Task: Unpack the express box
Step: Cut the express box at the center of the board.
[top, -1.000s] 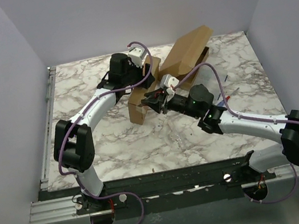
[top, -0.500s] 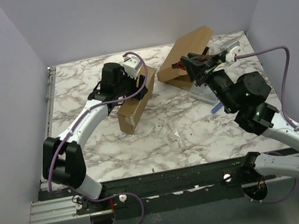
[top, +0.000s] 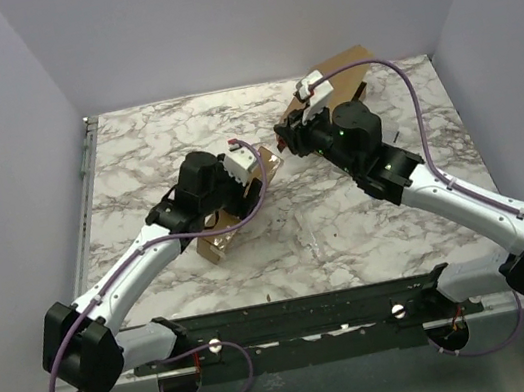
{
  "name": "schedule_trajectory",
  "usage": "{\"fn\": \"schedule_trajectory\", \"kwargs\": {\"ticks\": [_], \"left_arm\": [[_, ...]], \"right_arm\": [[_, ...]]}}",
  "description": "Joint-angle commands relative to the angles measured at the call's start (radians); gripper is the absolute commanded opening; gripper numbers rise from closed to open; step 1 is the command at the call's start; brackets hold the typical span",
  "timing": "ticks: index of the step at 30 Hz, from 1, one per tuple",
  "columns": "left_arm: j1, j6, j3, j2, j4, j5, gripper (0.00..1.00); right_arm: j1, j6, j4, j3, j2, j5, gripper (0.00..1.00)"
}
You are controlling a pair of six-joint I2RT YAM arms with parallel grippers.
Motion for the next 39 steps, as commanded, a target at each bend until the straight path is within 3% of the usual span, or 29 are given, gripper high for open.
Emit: {"fn": "schedule_trajectory", "kwargs": {"ticks": [1,15,29,39], "left_arm": [[-0.026,0.029,-0.071,-0.028,-0.118,-0.103,0.31],[-0.063,0.03,-0.116,-0.064,-0.092,-0.093,0.3],[-0.069,0.03,-0.119,-0.061,-0.087,-0.091,0.29],[-0.069,0.026,-0.124,-0.067,-0.086,-0.09,0.28]], "right_arm": [[-0.007,-0.025,0.072,-0.013,0.01,-0.107,0.0],[-0.049,-0.032,0.219,-0.068,0.072,-0.186,0.0],[-0.068,-0.035,0.227,-0.061,0.116,-0.284,0.0],[-0.069,-0.043,0.258,-0.078,0.084,-0.224,0.0]]}}
